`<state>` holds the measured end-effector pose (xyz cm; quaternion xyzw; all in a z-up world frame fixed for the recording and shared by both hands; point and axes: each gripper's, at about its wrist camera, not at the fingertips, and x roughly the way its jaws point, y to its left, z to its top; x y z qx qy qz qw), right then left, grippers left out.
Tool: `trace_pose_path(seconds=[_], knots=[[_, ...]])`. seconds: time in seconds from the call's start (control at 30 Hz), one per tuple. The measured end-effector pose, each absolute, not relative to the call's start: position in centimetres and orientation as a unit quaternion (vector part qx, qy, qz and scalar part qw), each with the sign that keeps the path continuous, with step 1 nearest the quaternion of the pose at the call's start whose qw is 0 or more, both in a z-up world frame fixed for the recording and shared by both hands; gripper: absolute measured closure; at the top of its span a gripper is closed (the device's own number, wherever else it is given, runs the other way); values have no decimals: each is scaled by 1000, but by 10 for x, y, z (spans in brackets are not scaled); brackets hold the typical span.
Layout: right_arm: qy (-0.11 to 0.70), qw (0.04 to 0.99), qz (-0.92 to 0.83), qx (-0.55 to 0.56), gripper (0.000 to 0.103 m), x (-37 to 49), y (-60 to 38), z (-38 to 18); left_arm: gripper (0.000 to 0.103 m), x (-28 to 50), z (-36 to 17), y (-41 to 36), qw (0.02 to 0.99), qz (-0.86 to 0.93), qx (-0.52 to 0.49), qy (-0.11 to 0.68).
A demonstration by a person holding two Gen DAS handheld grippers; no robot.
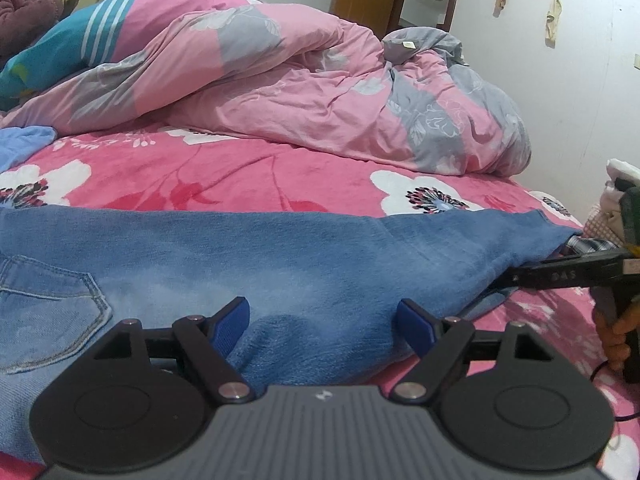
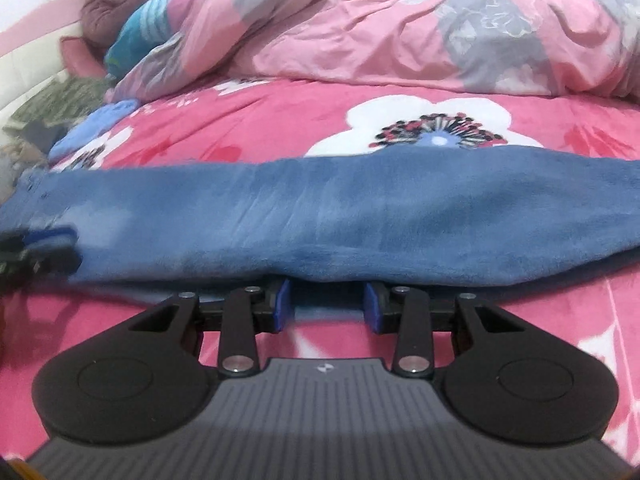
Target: Fold clothes
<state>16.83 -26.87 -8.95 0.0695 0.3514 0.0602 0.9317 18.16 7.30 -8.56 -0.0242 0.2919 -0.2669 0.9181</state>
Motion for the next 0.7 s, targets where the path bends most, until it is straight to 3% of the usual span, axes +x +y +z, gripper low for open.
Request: trace_pose_path(seconds=[0.27, 0.5, 0.7], knots=[[351, 932, 68, 53, 68, 114, -282, -97, 21, 182, -84, 78, 913, -276, -34, 298], [302, 950, 37, 64, 67, 98, -309, -57, 16, 177, -69, 102, 913, -296, -99, 265], [316, 947, 18, 60, 66, 130, -323, -88, 17, 188, -85, 83, 921, -223, -5, 320]])
